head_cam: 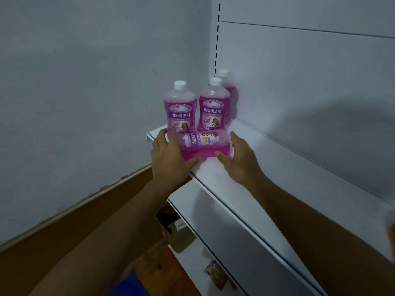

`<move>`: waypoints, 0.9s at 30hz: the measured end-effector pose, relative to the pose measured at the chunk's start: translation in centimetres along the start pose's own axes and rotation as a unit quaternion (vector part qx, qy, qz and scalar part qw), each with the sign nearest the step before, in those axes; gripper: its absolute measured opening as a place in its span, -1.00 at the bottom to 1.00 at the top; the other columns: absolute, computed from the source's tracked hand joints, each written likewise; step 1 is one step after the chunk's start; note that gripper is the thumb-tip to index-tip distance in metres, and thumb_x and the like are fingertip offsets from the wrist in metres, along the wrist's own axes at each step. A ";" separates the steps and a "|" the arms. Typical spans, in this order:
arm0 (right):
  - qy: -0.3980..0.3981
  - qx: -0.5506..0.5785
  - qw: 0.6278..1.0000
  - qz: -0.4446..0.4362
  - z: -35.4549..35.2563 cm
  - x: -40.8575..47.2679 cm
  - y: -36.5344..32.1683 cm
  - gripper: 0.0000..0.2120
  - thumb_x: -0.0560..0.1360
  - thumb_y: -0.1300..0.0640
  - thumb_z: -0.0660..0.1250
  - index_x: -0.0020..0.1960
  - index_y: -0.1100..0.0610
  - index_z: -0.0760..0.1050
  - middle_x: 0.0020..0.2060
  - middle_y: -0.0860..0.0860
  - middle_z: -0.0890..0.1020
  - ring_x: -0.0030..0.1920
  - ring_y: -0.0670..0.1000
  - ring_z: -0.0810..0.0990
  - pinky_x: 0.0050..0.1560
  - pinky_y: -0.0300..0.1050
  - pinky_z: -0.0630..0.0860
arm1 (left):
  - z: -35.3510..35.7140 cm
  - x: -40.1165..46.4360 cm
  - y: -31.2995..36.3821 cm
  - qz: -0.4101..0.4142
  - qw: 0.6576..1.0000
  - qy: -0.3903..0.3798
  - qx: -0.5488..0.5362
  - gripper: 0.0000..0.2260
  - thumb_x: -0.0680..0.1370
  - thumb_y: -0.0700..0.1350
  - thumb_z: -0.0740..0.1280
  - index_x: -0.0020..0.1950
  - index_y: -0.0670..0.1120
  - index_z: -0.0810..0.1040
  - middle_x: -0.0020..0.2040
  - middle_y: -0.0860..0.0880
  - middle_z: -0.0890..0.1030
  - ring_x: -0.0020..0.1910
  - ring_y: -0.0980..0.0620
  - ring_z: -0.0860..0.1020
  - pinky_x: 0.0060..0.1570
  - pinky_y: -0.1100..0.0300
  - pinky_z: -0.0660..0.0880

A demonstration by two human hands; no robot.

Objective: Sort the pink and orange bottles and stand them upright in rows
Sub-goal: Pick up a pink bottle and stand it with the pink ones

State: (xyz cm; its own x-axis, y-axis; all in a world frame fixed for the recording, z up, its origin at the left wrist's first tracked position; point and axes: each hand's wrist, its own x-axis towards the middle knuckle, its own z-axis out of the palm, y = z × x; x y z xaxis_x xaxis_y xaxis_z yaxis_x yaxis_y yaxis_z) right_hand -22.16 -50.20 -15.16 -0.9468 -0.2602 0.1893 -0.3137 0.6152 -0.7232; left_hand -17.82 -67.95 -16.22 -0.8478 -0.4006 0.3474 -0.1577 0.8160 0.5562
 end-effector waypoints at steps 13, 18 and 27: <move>0.113 -0.198 0.974 0.002 -14.4 -12.3 2.5 -0.41 0.59 -0.13 0.20 0.53 0.09 0.18 0.50 0.04 0.27 0.48 0.08 0.23 0.41 0.03 0.27 | 2.2 -10.1 13.8 0.238 0.954 -0.180 -0.019 -0.18 0.42 0.35 0.19 0.54 -0.10 0.18 0.53 -0.08 0.26 0.48 -0.12 0.24 0.43 -0.08 0.20; 0.152 -0.255 0.954 0.035 -21.6 -19.1 4.0 -0.41 0.58 -0.13 0.21 0.52 0.08 0.19 0.49 0.03 0.29 0.48 0.09 0.25 0.42 0.06 0.31 | 3.7 -16.0 21.3 0.276 0.926 -0.244 -0.084 -0.20 0.45 0.34 0.20 0.56 -0.04 0.12 0.55 -0.04 0.22 0.50 -0.07 0.23 0.43 0.00 0.21; 0.193 -0.259 0.941 0.105 -27.8 -27.7 7.3 -0.41 0.52 -0.18 0.28 0.47 0.04 0.28 0.41 0.01 0.40 0.41 0.06 0.31 0.39 0.09 0.32 | 3.8 -21.5 28.8 0.356 0.842 -0.340 -0.221 -0.34 0.43 0.16 0.39 0.46 0.16 0.19 0.39 0.16 0.38 0.33 0.36 0.35 0.27 0.34 0.37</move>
State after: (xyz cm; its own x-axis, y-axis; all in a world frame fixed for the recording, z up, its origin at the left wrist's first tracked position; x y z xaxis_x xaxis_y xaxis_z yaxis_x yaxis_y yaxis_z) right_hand -0.27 -17.81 -7.25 -0.9158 0.1350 0.3784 -0.0158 0.9290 -0.3698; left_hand -6.05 -34.28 -10.58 -0.7661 0.5771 0.2828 0.5888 0.4539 0.6688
